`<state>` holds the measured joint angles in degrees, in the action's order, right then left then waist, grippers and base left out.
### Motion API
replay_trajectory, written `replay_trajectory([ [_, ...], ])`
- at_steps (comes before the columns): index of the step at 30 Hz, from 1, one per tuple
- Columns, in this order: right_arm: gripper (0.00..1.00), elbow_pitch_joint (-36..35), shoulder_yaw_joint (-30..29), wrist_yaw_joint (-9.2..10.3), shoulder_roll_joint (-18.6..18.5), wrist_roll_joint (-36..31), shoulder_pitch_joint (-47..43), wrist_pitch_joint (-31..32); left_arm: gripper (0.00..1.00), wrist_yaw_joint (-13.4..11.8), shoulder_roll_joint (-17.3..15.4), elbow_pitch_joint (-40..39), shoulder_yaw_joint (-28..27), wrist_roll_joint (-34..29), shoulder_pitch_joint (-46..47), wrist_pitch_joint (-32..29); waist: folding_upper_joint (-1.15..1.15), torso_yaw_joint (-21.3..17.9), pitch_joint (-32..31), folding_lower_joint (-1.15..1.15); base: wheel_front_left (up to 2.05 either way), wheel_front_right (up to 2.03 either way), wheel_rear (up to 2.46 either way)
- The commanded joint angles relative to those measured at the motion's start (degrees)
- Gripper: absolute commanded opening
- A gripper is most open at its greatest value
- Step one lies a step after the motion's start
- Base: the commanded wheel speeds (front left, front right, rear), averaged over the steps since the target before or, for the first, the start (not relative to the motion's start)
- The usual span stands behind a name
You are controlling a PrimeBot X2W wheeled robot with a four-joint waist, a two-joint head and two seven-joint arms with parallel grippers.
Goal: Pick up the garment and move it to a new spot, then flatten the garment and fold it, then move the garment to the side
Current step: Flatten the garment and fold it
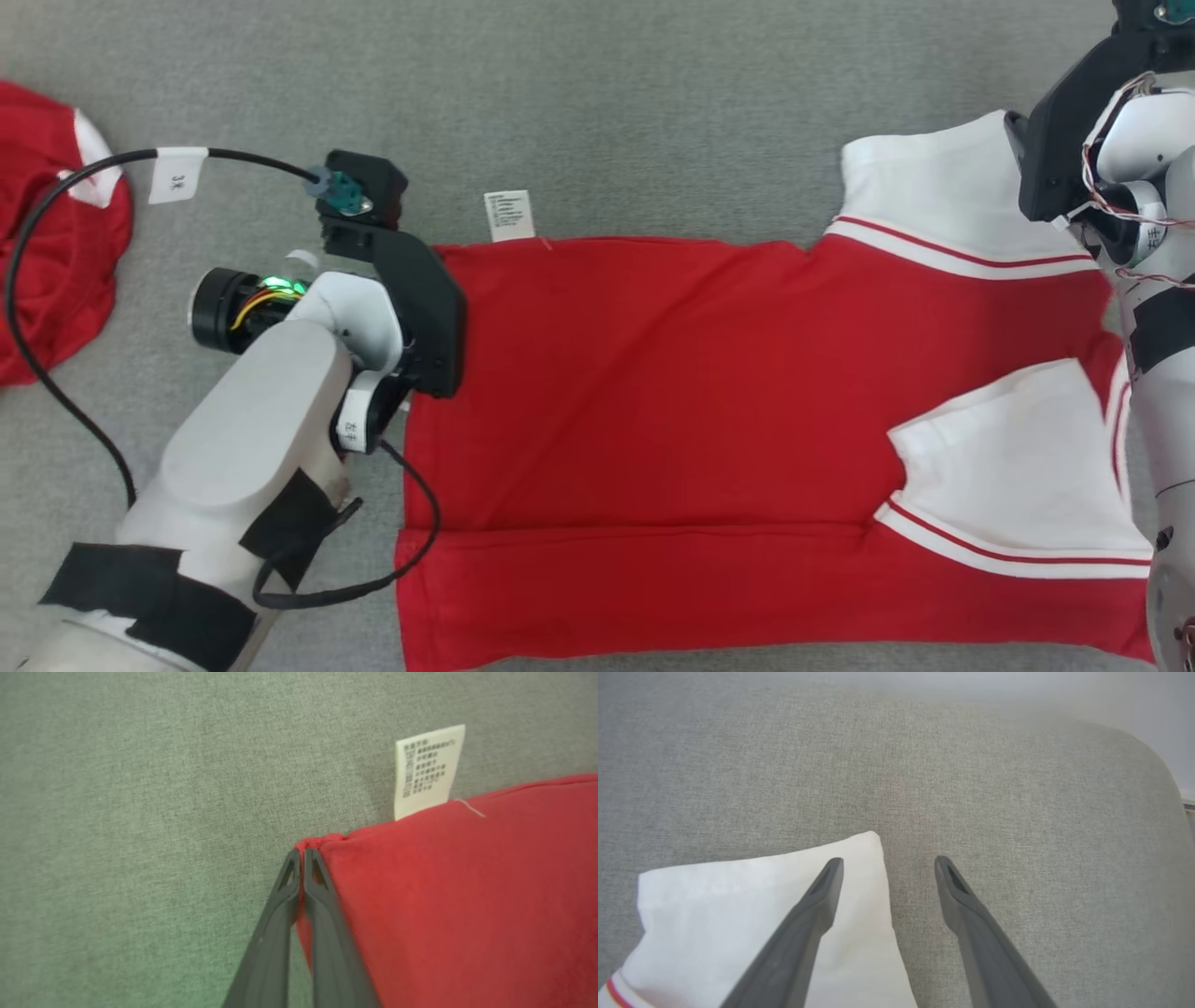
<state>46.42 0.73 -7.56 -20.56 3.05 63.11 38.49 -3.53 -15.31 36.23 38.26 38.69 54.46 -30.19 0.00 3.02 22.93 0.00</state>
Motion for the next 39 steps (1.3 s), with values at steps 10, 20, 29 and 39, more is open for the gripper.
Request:
replay_trajectory([
  [10,1.0,3.77,-2.7,0.12,0.1,-5.99,2.66,-0.21,0.0,0.98,1.57,-2.71,1.18,0.02,0.82,0.8,0.0,4.28,4.81,0.0,0.0,0.0,0.0],
  [20,0.35,6.02,-2.24,0.12,1.36,-8.2,3.19,1.4,0.0,0.1,-0.08,-5.03,0.95,0.24,0.27,0.59,0.0,3.57,6.37,0.0,0.0,0.0,0.0],
  [29,1.0,3.28,-1.99,0.12,0.49,-8.02,3.66,-0.52,0.0,-1.07,-1.88,-7.26,0.29,0.76,-0.87,0.53,0.0,2.74,5.84,0.0,0.0,0.0,0.0],
  [39,0.61,2.5,-1.25,0.12,0.29,-7.03,1.44,3.54,0.0,-2.04,-3.18,-8.8,0.36,0.98,-1.69,-0.1,0.0,2.38,5.66,0.0,0.0,0.0,0.0],
])
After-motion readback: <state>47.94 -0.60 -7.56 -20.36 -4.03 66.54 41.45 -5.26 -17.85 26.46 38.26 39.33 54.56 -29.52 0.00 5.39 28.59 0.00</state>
